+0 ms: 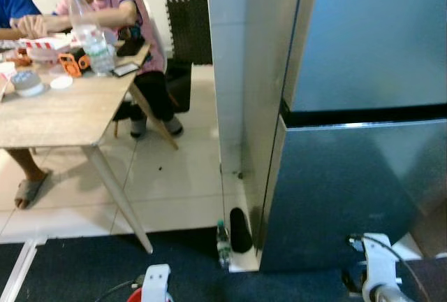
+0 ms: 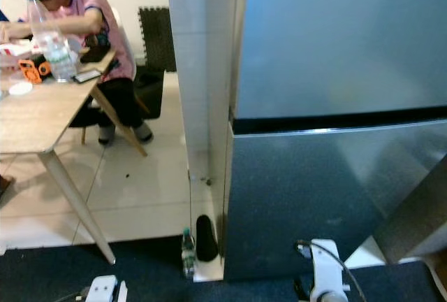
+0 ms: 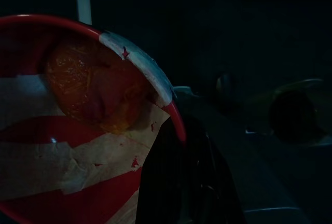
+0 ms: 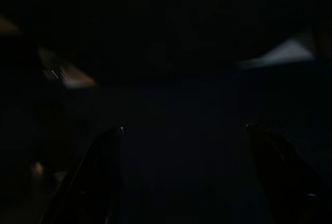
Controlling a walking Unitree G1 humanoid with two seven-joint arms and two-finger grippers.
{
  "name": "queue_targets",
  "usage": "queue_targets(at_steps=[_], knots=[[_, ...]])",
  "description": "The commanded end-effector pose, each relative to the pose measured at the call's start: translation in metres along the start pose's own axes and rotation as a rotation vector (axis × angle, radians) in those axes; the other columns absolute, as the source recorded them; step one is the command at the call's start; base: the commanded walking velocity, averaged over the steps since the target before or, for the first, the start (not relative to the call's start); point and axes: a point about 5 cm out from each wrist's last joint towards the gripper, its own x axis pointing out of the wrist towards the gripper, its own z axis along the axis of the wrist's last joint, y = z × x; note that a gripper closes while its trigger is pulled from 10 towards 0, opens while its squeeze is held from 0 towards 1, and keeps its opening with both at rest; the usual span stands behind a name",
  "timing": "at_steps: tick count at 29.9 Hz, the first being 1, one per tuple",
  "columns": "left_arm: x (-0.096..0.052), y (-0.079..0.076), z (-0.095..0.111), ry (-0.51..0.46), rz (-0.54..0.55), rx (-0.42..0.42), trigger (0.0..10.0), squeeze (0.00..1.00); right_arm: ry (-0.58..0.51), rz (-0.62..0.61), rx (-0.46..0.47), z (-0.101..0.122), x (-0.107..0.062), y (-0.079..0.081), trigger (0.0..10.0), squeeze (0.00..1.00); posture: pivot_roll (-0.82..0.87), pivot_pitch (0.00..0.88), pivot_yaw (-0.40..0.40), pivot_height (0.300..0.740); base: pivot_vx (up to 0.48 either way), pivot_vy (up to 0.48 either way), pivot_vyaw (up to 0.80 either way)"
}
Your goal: Restocking fridge
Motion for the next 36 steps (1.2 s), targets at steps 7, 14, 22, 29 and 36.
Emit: queue_targets(at_steps=[7, 14, 22, 29, 36], knots=[[-0.001, 0.004, -0.001, 0.013, -0.018, 0.052, 10.0, 0.00, -0.226, 0.163, -0.105, 0.070, -0.003, -0.003, 10.0, 0.00, -0.05, 0.000, 0.005, 0.740, 0.000, -0.175, 0.00], [-0.002, 0.004, -0.004, 0.015, -0.010, 0.035, 10.0, 0.00, -0.361, 0.472, -0.396, 0.134, -0.021, 0.007, 10.0, 0.00, -0.05, 0.000, 0.005, 0.740, 0.000, -0.284, 0.00], [-0.001, 0.002, -0.005, 0.019, -0.020, 0.030, 10.0, 0.00, -0.387, 0.925, -0.649, 0.157, -0.047, 0.030, 10.0, 0.00, -0.05, 0.000, -0.001, 0.740, 0.000, 0.000, 0.00], [-0.002, 0.003, -0.006, 0.024, -0.020, 0.035, 10.0, 0.00, -0.520, 1.173, -0.734, 0.193, -0.087, 0.032, 10.0, 0.17, -0.05, 0.000, -0.001, 0.740, 0.000, 0.000, 0.00], [-0.003, 0.005, -0.008, 0.027, -0.020, 0.036, 10.0, 0.00, -0.712, 1.379, -0.901, 0.226, -0.145, 0.045, 10.0, 1.00, -0.05, 0.000, 0.002, 0.740, 0.000, 0.000, 0.00]])
